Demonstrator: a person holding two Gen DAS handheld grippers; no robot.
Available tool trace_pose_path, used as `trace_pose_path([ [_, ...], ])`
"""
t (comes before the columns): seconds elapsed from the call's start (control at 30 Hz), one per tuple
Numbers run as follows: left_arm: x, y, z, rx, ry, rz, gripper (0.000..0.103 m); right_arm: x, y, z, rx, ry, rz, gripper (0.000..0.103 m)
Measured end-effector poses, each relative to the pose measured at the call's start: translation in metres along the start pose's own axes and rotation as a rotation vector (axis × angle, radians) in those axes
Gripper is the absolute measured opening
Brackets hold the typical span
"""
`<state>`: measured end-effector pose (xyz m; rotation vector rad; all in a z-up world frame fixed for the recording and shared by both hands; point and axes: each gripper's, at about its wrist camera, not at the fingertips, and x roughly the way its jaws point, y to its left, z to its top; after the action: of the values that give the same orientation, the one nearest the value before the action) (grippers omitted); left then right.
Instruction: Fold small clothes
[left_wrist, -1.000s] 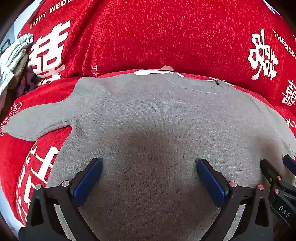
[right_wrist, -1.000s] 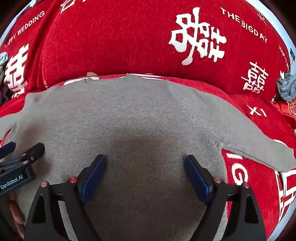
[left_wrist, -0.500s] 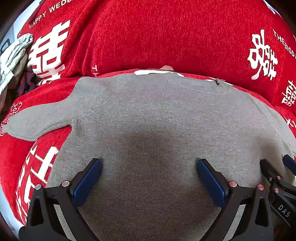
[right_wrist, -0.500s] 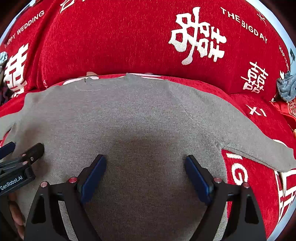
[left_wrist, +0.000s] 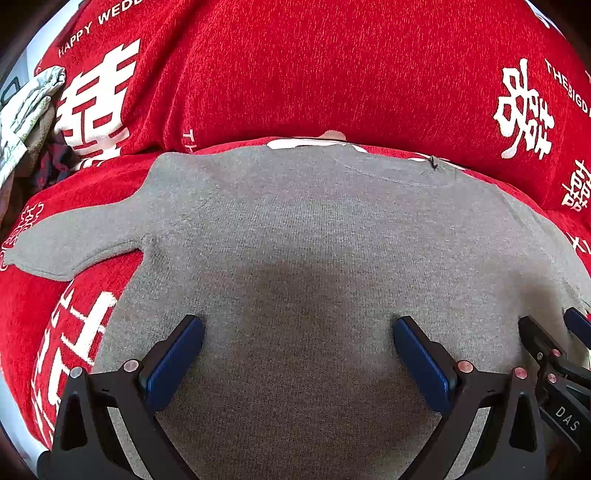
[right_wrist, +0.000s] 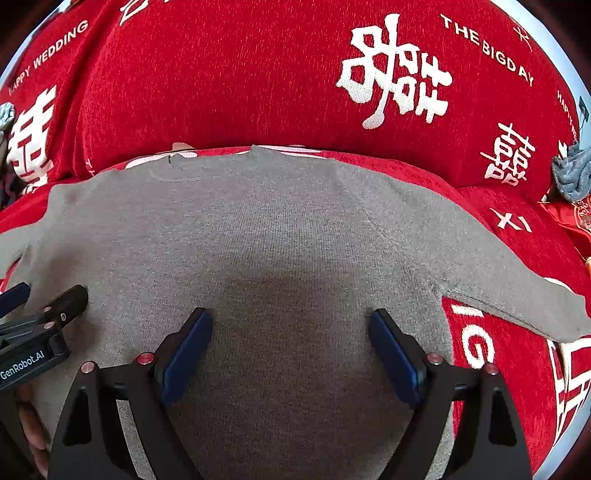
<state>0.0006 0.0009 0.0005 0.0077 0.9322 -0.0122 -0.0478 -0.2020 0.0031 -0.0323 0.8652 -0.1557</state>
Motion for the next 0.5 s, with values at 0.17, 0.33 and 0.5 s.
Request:
trace_pose_path([
  [0.17, 0.0005, -0.0012, -0.001, 0.0, 0.001, 0.0, 0.103, 0.001, 0.0013, 0.0032, -0.002, 0.032, -0.005, 0.089],
  [0.33, 0.0011, -0.0027, -0.0017, 0.0, 0.007, 0.001, 0.103, -0.0001, 0.0032, 0.0062, 0.01, 0.072, -0.03, 0.089],
  [0.5, 0.0008, -0.0022, -0.0005, -0.001, 0.023, 0.003, 0.103, 0.0016, -0.0002, 0.0102, 0.03, 0.112, -0.019, 0.091],
])
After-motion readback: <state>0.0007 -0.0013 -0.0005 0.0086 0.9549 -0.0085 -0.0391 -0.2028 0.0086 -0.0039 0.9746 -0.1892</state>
